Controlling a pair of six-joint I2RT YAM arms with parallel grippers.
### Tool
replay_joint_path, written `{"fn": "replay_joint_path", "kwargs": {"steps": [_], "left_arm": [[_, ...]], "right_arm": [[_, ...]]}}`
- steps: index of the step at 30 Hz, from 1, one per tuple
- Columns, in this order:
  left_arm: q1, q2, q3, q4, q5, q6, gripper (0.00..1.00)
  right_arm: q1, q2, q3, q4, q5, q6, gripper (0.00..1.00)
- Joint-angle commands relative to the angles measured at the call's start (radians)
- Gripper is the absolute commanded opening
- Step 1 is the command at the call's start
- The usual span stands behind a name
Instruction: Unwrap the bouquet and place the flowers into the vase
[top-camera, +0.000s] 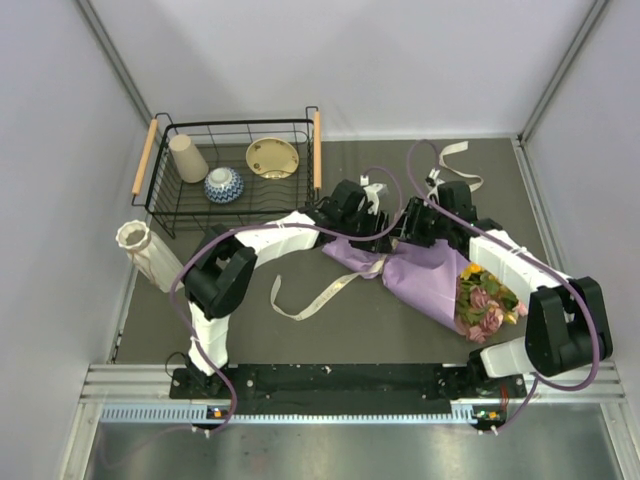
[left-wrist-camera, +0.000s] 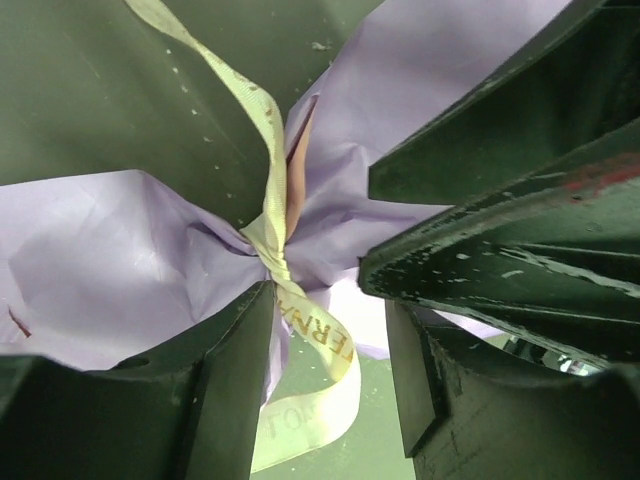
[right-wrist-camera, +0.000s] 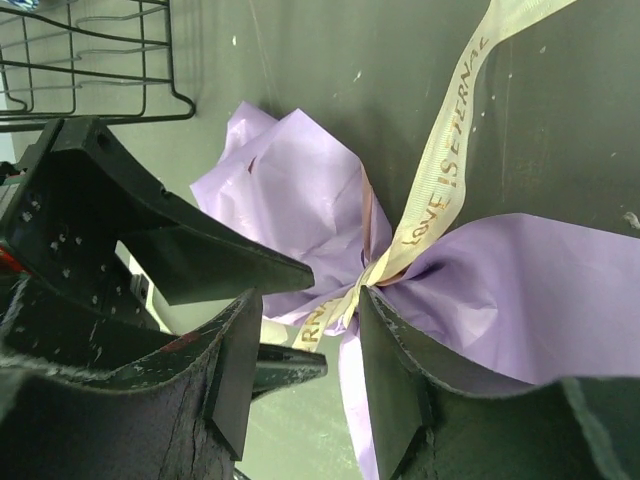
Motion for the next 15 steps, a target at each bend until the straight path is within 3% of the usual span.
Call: {"fn": "replay_joint_path", "kwargs": {"steps": [1, 4, 10, 15], "left_arm": [[0.002, 0.021, -0.008, -0.017, -0.034, 0.070, 0.52], [0.002, 0.038, -0.033, -0.021, -0.049, 0.064, 0.49], [0.002, 0.003, -0.140, 0.070, -0.098, 0.023, 0.38], [0.002, 0.014, -0.145, 0.067, -0.107, 0.023, 0.25]], "right_arm": [[0.006, -0.014, -0.003, 0.031, -0.024, -0.026, 0.44], [0.004, 0.000, 0.049, -0.052, -0.008, -0.098, 0.44], [0.040, 0.089, 0.096, -0.048, -0.062, -0.111, 0.43], [0.064, 0.120, 0.107, -0.017, -0.035, -0.075, 0.31]]}}
